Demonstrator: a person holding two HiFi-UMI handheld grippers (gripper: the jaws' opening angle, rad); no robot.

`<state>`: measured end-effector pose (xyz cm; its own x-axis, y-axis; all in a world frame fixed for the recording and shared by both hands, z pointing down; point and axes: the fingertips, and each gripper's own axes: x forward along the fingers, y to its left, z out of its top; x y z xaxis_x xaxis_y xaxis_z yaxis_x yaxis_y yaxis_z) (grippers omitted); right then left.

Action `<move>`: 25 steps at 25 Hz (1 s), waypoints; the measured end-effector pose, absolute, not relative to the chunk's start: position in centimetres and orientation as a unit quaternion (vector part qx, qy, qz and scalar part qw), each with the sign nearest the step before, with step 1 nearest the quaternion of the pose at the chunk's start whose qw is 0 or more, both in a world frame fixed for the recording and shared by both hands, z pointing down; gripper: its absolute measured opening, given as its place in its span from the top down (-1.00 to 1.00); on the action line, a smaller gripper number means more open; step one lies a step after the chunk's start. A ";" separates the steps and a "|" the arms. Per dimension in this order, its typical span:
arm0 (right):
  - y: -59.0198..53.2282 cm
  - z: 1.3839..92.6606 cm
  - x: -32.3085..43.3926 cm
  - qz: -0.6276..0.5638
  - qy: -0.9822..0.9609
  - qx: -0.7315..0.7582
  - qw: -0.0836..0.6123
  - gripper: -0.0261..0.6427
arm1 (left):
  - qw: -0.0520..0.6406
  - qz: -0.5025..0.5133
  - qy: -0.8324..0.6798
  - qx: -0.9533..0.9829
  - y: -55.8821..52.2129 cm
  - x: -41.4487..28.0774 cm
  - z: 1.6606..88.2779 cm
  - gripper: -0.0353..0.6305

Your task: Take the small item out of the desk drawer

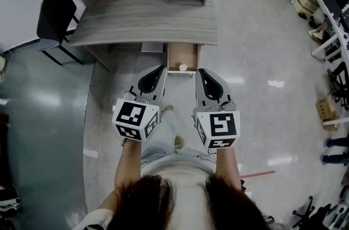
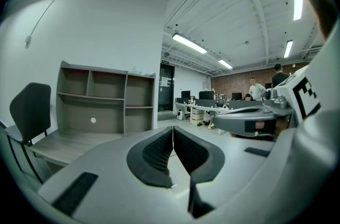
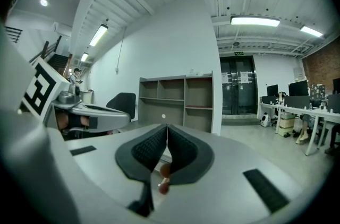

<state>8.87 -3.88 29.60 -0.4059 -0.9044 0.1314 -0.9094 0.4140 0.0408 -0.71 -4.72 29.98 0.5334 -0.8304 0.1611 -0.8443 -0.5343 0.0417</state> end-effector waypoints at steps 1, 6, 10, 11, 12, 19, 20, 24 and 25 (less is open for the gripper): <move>-4.4 29.8 8.8 0.020 -0.837 0.543 0.068 0.84 | 0.059 0.062 -0.478 0.874 -5.3 -0.8 30.1 0.84; -7.2 30.7 8.4 0.026 -0.834 0.546 0.079 0.84 | 0.073 0.066 -0.478 0.873 -8.2 -1.5 31.1 0.84; -9.4 31.6 7.8 0.032 -0.833 0.545 0.087 0.84 | 0.080 0.067 -0.480 0.871 -10.5 -2.3 31.8 0.84; -9.9 31.8 7.7 0.033 -0.833 0.545 0.090 0.84 | 0.083 0.067 -0.480 0.871 -11.0 -2.4 31.9 0.84; -10.4 32.1 7.6 0.034 -0.832 0.545 0.094 0.84 | 0.086 0.066 -0.481 0.870 -11.4 -2.6 32.1 0.84; -13.6 34.2 6.7 0.050 -0.833 0.540 0.111 0.84 | 0.105 0.070 -0.482 0.867 -14.8 -3.5 33.8 0.84; -14.0 34.6 6.7 0.051 -0.832 0.541 0.114 0.84 | 0.109 0.071 -0.480 0.867 -15.3 -3.5 34.1 0.84; -15.7 35.8 6.3 0.055 -0.830 0.541 0.125 0.84 | 0.120 0.074 -0.474 0.869 -16.9 -3.7 35.2 0.84; -16.0 36.1 6.3 0.057 -0.829 0.541 0.128 0.84 | 0.122 0.075 -0.472 0.870 -17.4 -3.7 35.4 0.84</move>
